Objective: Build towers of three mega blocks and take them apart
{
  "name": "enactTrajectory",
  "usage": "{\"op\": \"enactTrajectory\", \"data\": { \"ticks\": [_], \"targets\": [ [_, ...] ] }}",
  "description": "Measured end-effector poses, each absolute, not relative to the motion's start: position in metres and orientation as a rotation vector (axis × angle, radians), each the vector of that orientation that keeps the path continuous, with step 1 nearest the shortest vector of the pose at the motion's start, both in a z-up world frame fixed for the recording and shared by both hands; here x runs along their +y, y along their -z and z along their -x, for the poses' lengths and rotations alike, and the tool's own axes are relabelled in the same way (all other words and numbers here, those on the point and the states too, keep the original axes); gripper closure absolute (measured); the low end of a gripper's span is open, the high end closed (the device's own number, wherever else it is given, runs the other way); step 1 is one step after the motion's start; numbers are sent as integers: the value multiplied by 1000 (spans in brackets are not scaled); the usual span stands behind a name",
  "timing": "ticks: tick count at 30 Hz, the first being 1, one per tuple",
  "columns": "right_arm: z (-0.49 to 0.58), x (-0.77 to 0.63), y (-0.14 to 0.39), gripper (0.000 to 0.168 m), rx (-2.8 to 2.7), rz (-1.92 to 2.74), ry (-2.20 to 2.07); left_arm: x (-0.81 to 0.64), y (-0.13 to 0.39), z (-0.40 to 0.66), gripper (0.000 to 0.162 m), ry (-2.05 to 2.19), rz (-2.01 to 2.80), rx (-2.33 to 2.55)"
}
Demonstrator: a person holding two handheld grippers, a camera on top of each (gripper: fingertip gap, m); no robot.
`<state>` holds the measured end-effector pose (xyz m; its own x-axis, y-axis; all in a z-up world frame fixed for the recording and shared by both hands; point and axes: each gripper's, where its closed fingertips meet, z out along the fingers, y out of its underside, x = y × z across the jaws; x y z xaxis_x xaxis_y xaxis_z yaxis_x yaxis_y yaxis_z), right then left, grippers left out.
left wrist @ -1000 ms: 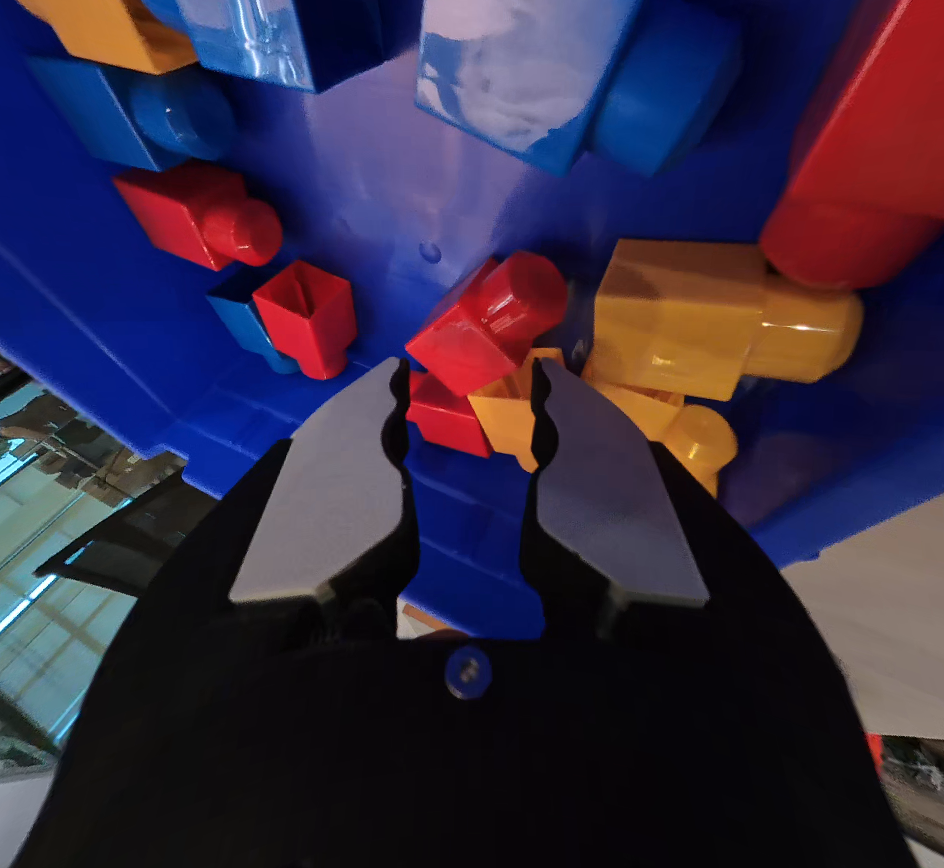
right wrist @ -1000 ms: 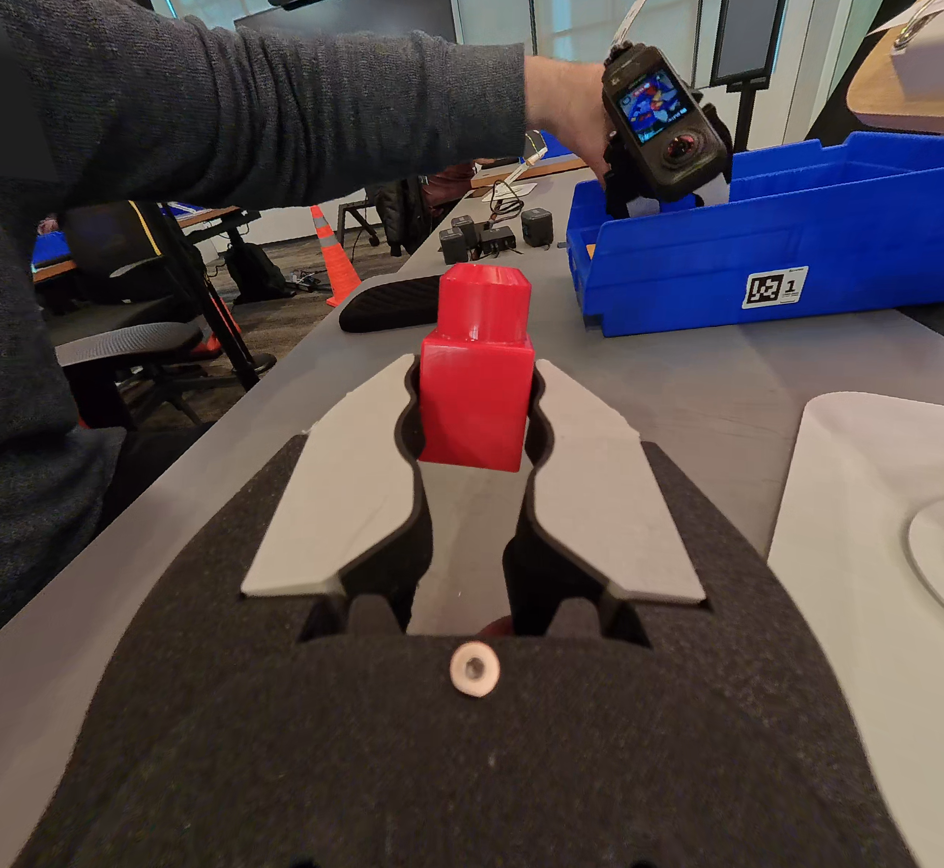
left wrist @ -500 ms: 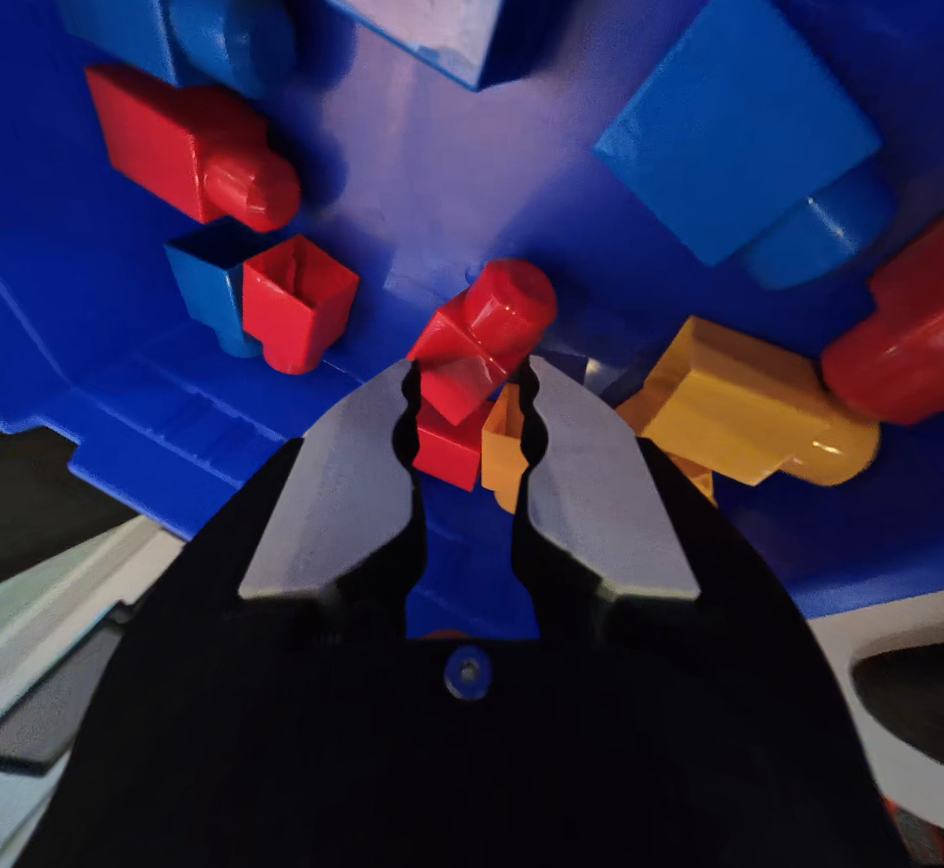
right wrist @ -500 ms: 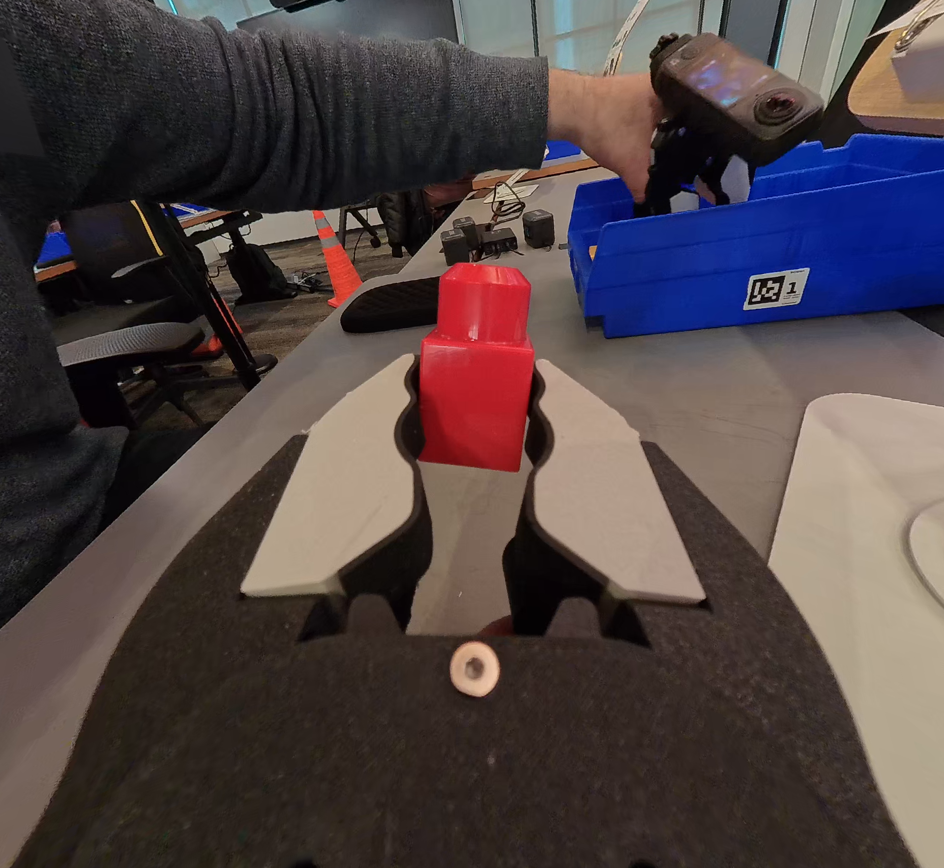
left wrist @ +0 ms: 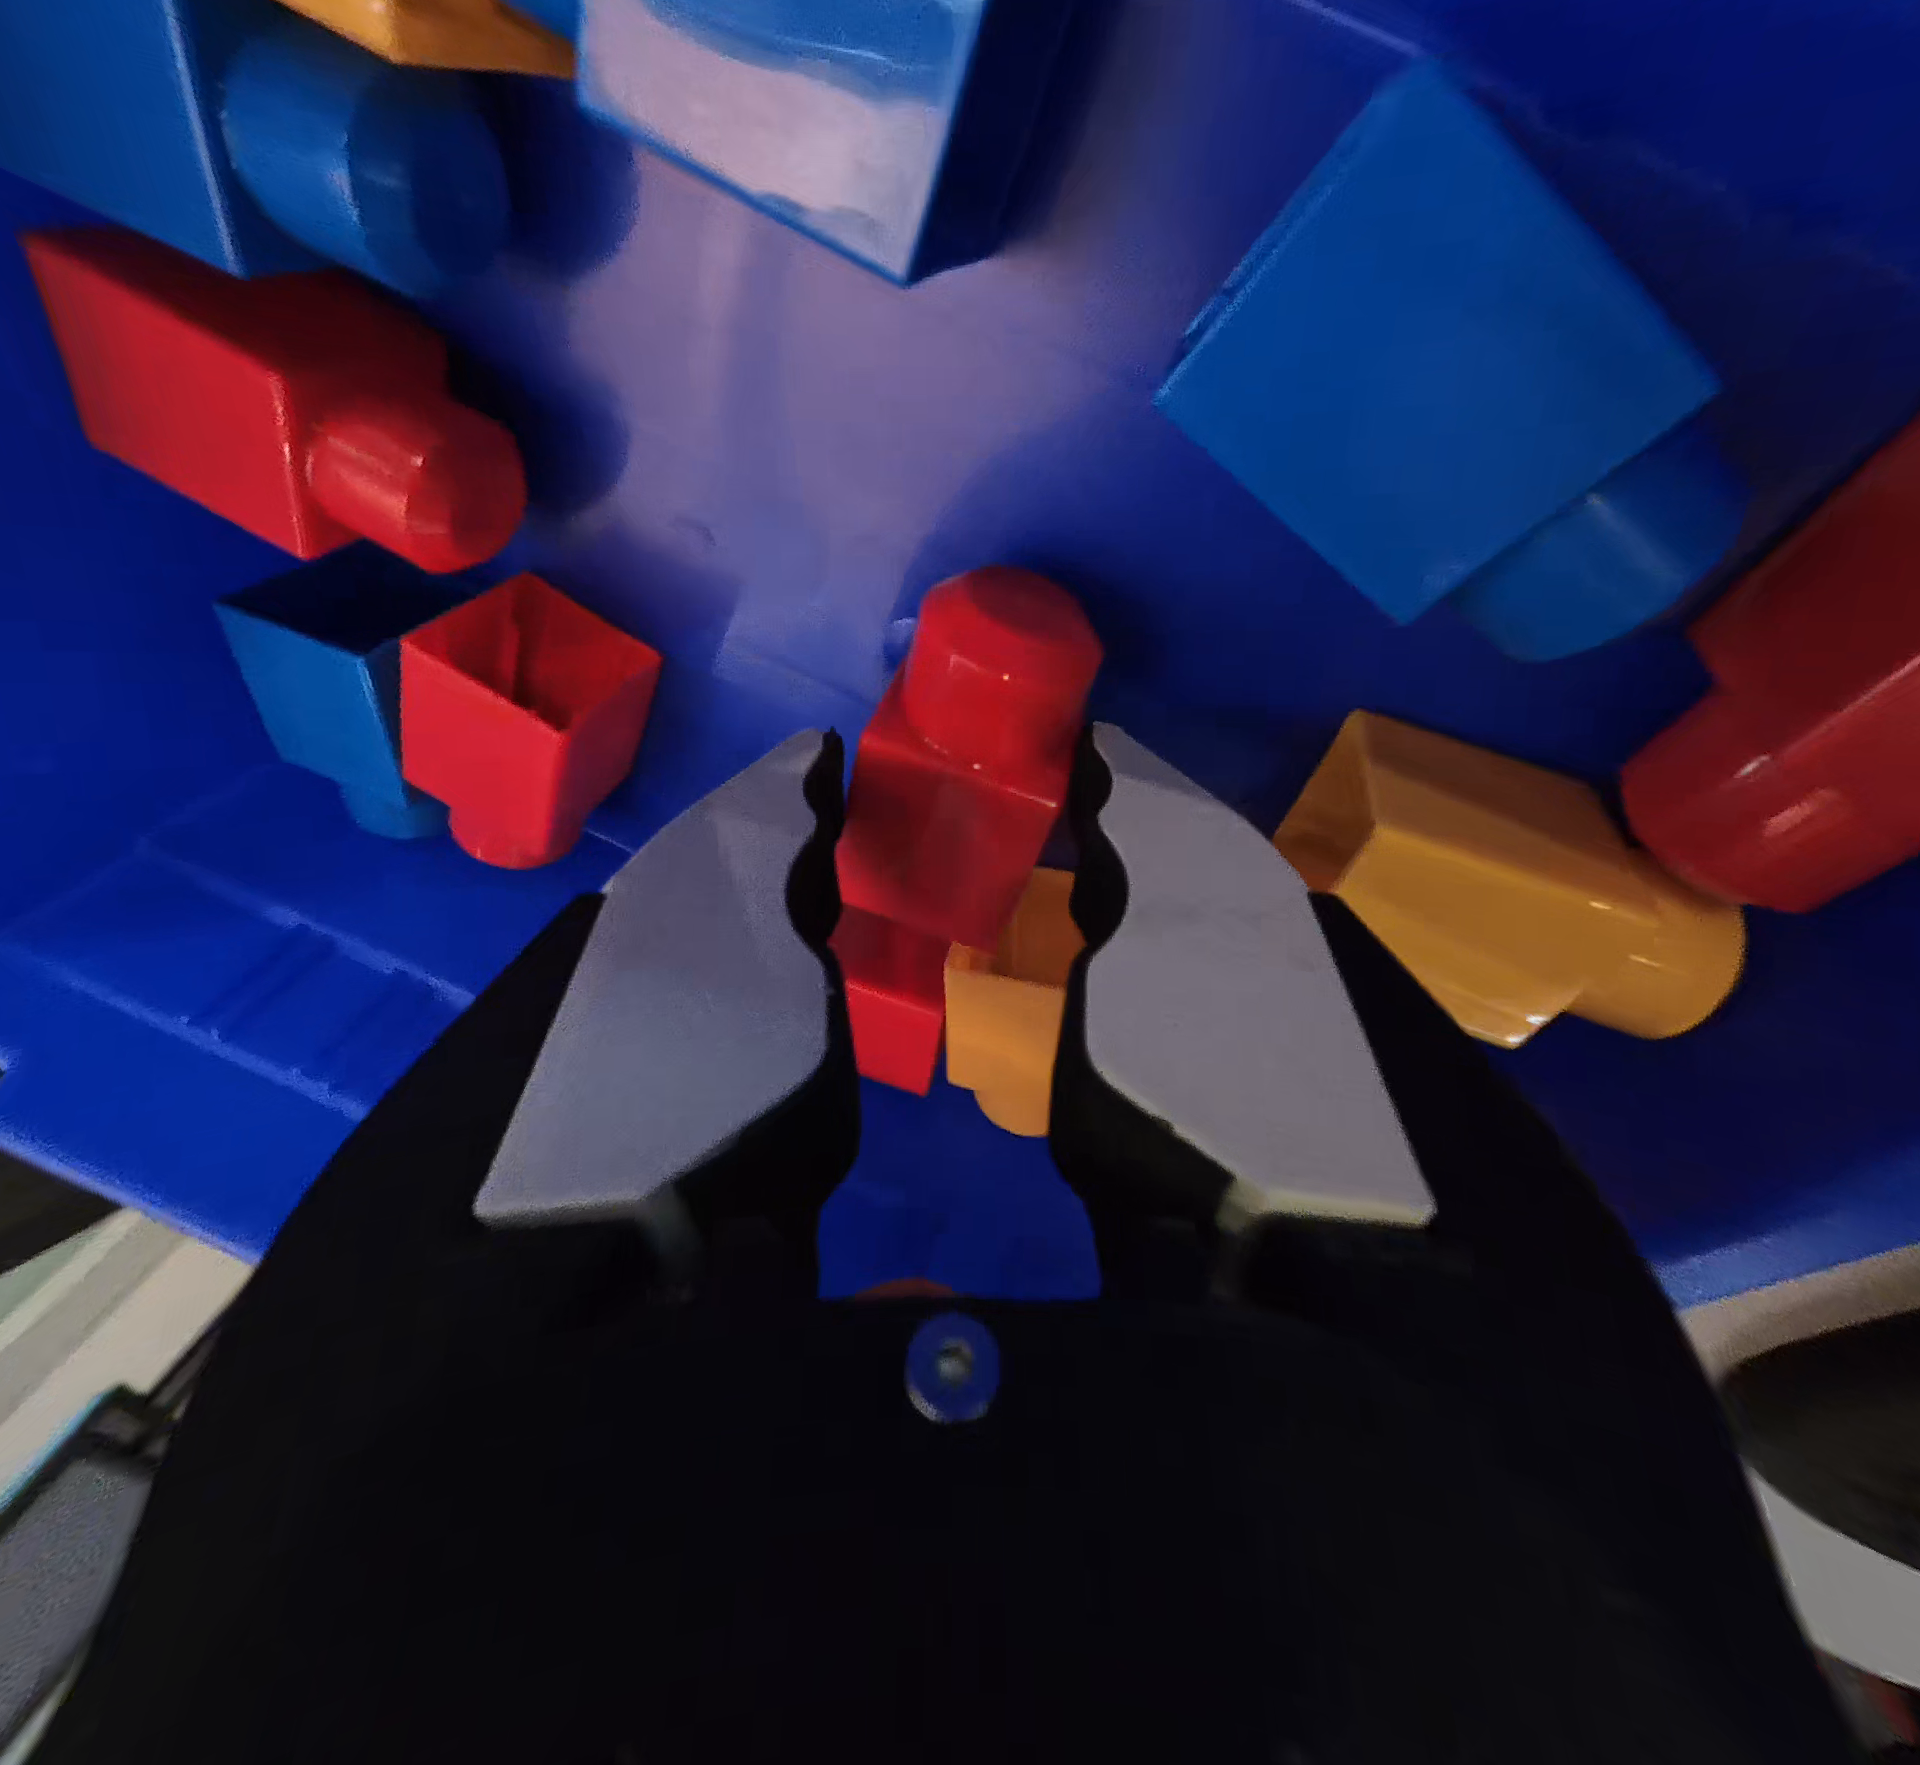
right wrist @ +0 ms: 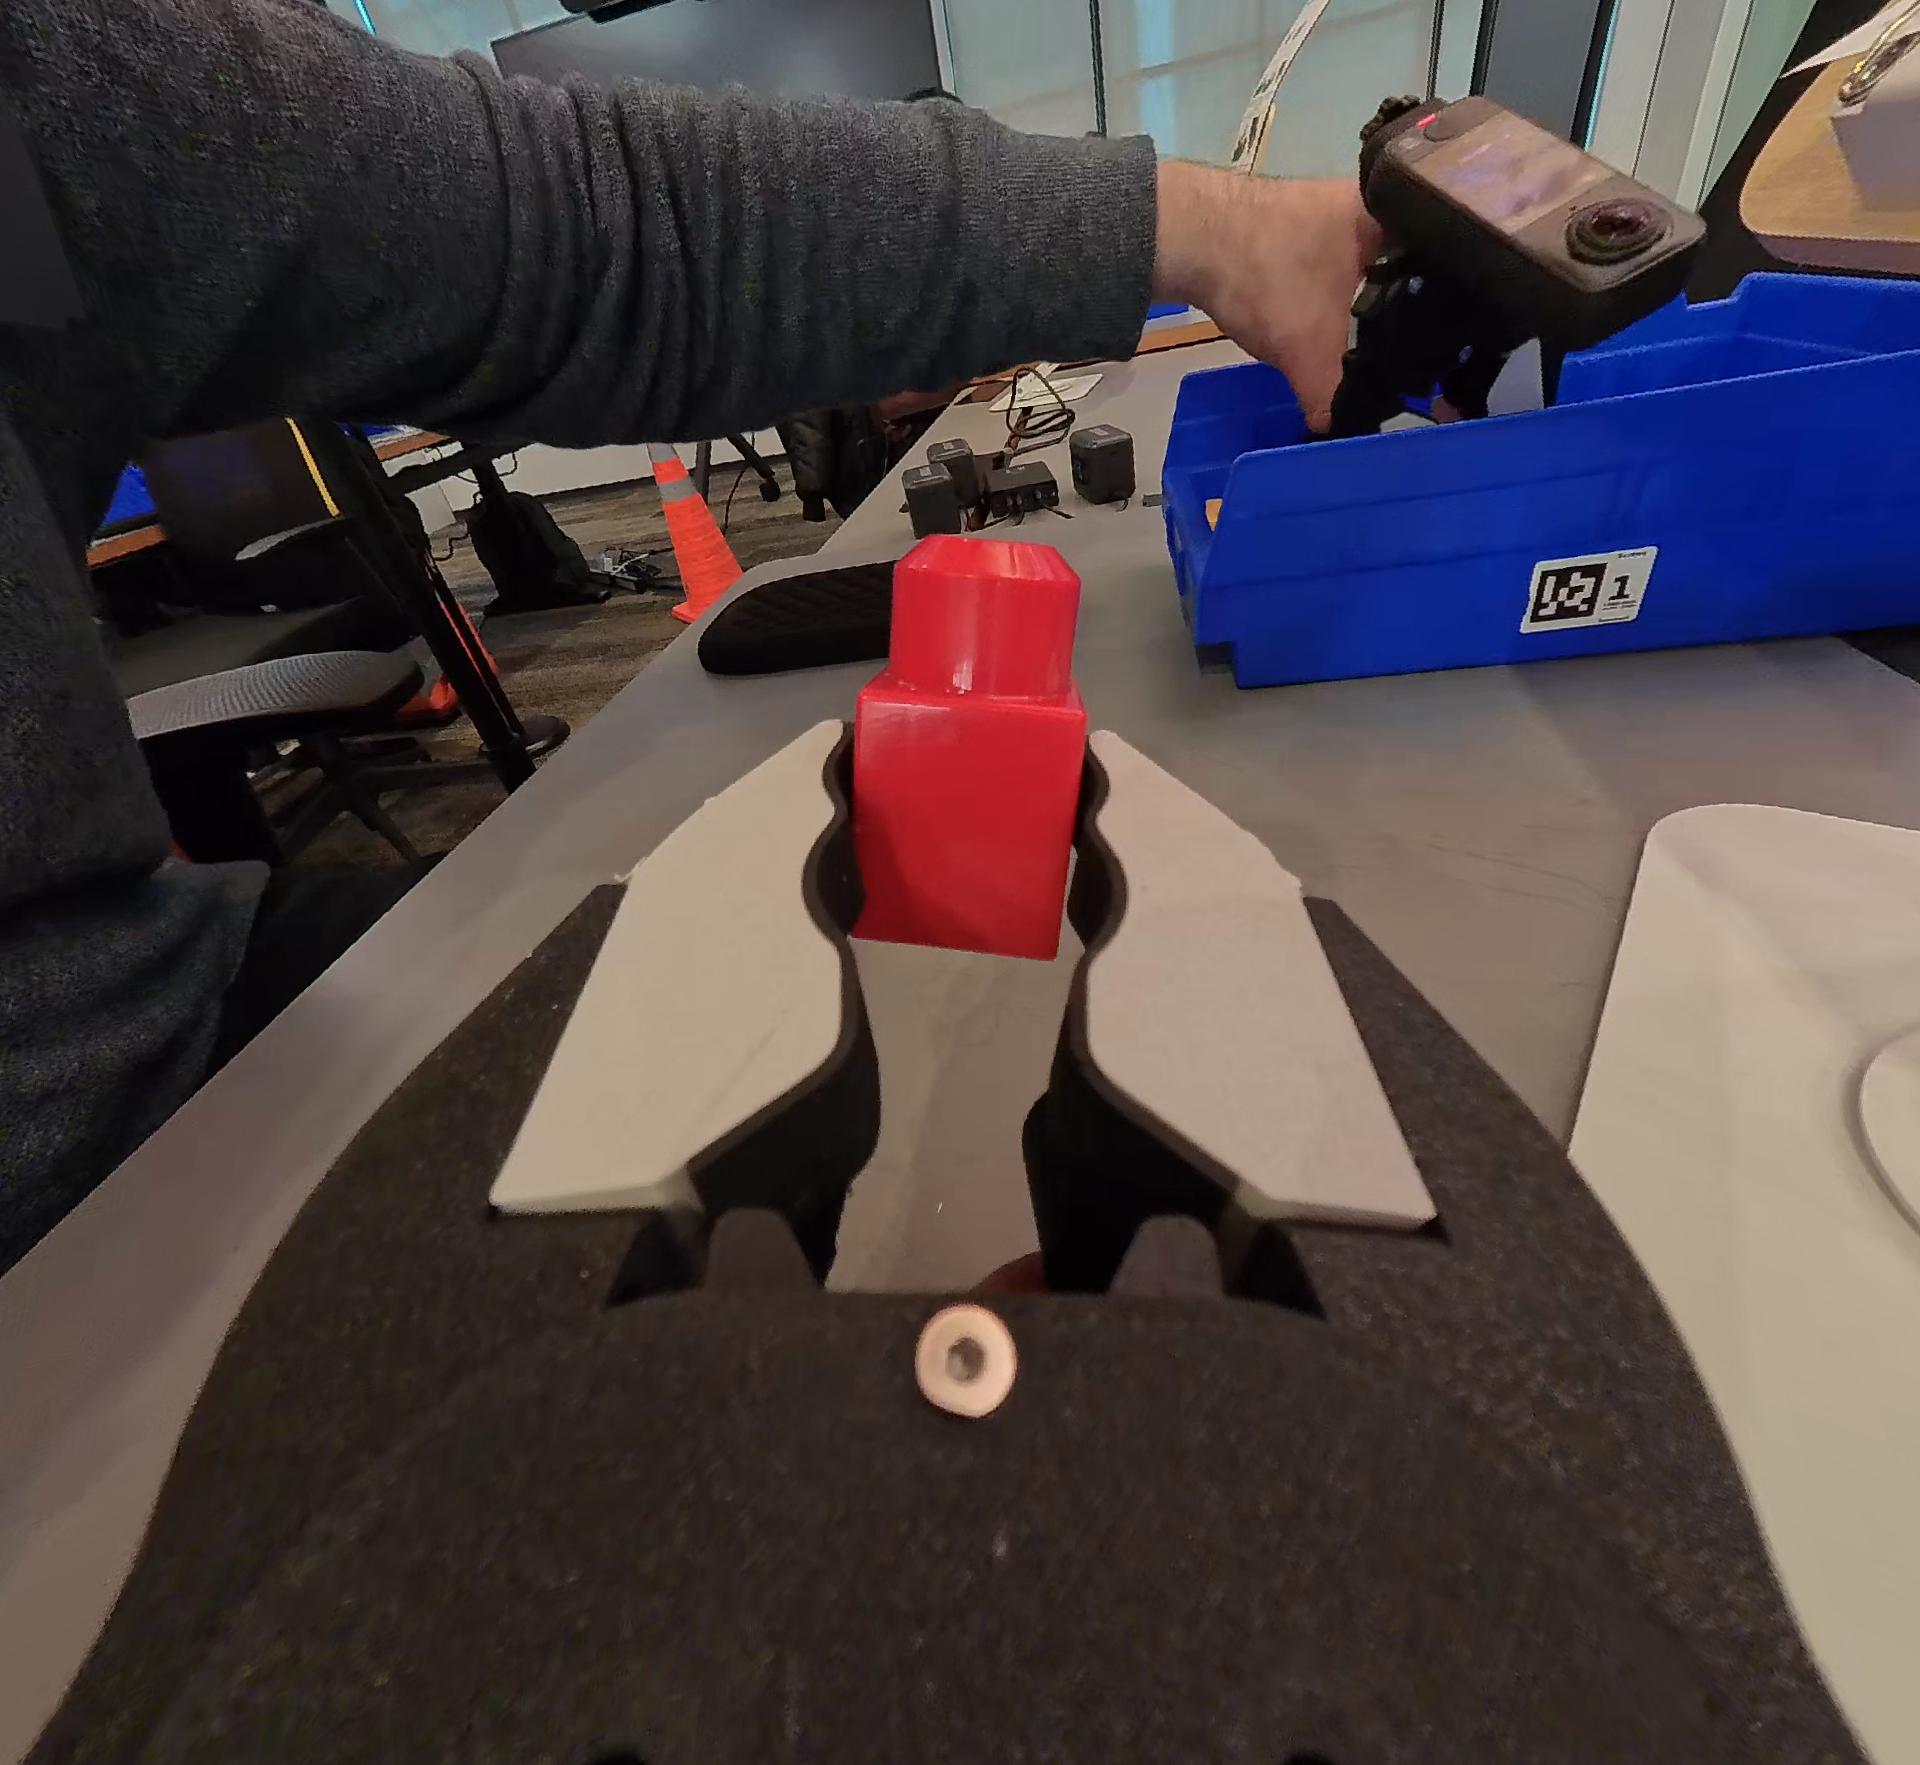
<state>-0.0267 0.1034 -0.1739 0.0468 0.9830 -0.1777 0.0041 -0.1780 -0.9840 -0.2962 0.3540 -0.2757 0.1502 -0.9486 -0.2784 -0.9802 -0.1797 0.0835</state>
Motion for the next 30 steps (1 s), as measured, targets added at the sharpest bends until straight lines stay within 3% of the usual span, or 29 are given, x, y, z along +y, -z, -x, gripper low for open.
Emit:
{"op": "enactTrajectory", "data": {
  "ticks": [5,15,21,30],
  "targets": [
    [27,104,174,132,-1088,1372,-1299,360,247,284,122,-252,2341,1601],
    [26,109,174,132,-1059,1390,-1290,268,123,163,122,601,1998,1063],
    [23,114,172,132,-1017,1396,-1296,193,96,74,123,936,1762,965],
    [18,119,168,132,-961,1384,-1333,143,95,5,122,1255,1624,873]
  ]
}}
